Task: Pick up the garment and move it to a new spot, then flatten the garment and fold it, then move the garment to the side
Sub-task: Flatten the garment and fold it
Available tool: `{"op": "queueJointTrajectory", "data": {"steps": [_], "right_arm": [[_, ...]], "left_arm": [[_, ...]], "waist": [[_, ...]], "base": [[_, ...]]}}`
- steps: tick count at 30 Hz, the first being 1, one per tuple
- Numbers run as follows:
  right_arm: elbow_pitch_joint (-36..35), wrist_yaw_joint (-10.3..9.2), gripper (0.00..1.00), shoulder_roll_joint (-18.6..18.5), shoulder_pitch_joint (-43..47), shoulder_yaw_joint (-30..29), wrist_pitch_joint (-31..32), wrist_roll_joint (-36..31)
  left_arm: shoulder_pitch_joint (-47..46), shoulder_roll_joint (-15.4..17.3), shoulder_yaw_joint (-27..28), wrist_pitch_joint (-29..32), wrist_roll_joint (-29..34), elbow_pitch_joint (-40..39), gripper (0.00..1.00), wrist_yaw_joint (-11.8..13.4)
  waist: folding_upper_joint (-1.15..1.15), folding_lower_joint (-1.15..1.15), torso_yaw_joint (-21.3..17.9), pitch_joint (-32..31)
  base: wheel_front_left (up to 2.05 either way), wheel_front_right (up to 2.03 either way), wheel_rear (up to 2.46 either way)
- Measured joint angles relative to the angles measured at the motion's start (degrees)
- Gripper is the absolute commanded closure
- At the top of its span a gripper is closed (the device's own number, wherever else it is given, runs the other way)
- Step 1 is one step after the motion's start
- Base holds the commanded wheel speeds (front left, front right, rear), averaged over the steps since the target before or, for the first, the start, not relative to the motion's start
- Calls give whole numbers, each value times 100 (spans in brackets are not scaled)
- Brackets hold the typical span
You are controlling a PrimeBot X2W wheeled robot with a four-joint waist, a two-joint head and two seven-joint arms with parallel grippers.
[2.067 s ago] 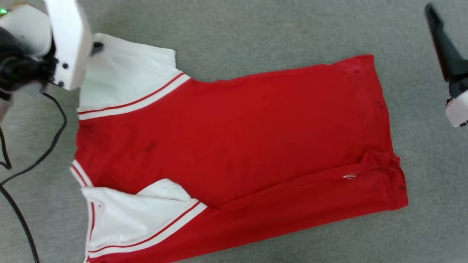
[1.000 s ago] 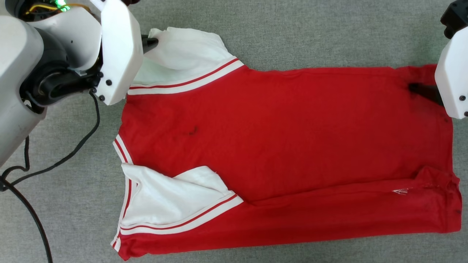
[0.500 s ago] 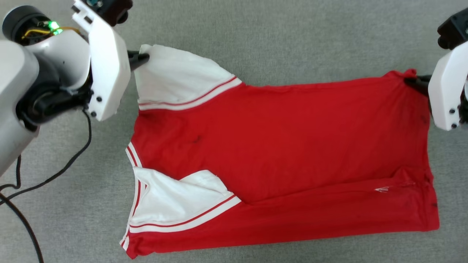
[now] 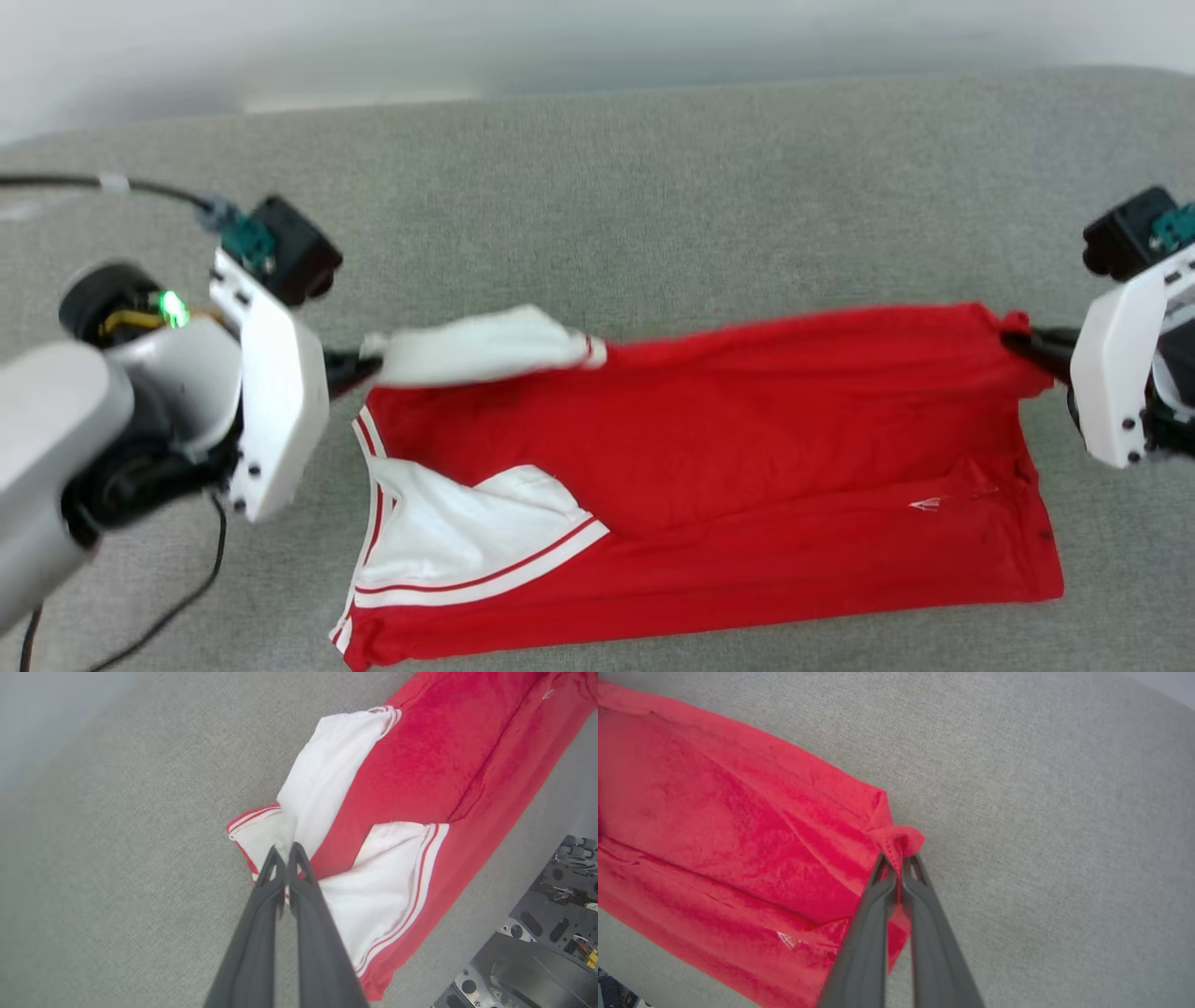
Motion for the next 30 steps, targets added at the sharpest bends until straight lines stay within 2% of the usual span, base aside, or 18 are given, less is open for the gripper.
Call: {"op": "queueJointTrajectory", "data": {"steps": [7,12,21,26,27,28,29,30], "right_arm": [[-75,0,100,-200,483,180,-171,194],[-144,0,100,-280,795,264,-301,249],[-122,0,100,-303,1235,463,-319,270],[47,0,100,-145,1357,492,-334,231],[73,0,94,-120,1370,490,-334,230],[101,0,21,-90,1370,453,-360,231],[108,0,0,-59,1365,407,-402,230],[86,0,0,-52,1364,382,-453,226]], "left_arm": [[817,343,-279,-303,-134,-387,100,257],[1383,422,-467,-564,-260,-527,100,400],[1994,279,-660,-795,-266,-371,100,523],[2204,138,-703,-799,-326,-189,100,544],[2228,127,-701,-847,-327,-158,73,578],[2235,121,-682,-964,-274,-145,0,609],[2237,133,-645,-1069,-234,-148,0,652],[2238,154,-616,-1159,-189,-172,0,680]], "waist": [[0,0,-22,-332],[0,0,-28,-404],[0,0,-28,-255],[0,0,-55,-158],[0,0,-62,-157],[0,0,-70,-164],[0,0,-88,-176],[0,0,-102,-194]], "base": [[0,0,0],[0,0,0],[0,0,0],[0,0,0],[0,0,0],[0,0,0],[0,0,0],[0,0,0]]}}
